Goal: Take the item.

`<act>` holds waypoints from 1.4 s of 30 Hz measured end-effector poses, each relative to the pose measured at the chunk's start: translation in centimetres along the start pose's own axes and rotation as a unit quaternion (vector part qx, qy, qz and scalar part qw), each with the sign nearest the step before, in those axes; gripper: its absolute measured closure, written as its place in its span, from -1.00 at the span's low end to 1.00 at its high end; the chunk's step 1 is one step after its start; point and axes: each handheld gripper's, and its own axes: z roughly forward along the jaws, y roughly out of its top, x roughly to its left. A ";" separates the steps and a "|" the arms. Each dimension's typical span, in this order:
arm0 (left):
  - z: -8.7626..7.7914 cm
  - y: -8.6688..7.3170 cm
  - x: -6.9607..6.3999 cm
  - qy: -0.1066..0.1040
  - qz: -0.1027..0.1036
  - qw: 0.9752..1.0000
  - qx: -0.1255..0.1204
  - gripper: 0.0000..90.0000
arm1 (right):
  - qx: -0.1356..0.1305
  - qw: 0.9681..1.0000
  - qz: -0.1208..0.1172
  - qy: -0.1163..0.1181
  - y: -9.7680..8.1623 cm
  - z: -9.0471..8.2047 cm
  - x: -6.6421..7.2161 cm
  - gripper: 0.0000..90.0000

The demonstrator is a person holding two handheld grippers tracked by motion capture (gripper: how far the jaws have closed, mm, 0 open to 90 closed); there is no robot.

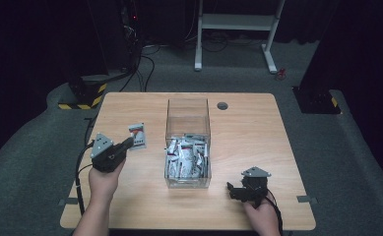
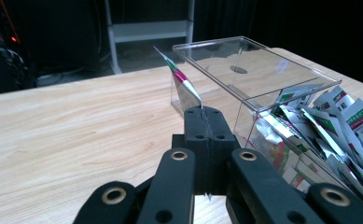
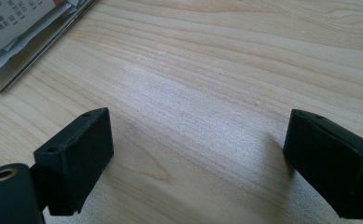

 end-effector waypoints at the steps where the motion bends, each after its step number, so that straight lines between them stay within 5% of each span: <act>1: 0.2 0.0 0.2 0.001 0.000 1.000 0.003 1.00 | 0.000 1.000 0.000 0.000 0.0 0.0 0.0 -0.82; 22: 4.6 -2.8 1.3 -0.003 -0.025 0.997 0.076 1.00 | 0.001 1.000 -0.001 0.001 0.0 0.0 0.0 -0.82; 42: 6.2 -4.8 1.7 0.004 -0.041 0.993 0.107 0.99 | 0.001 1.000 -0.001 0.001 0.0 0.0 0.0 -0.82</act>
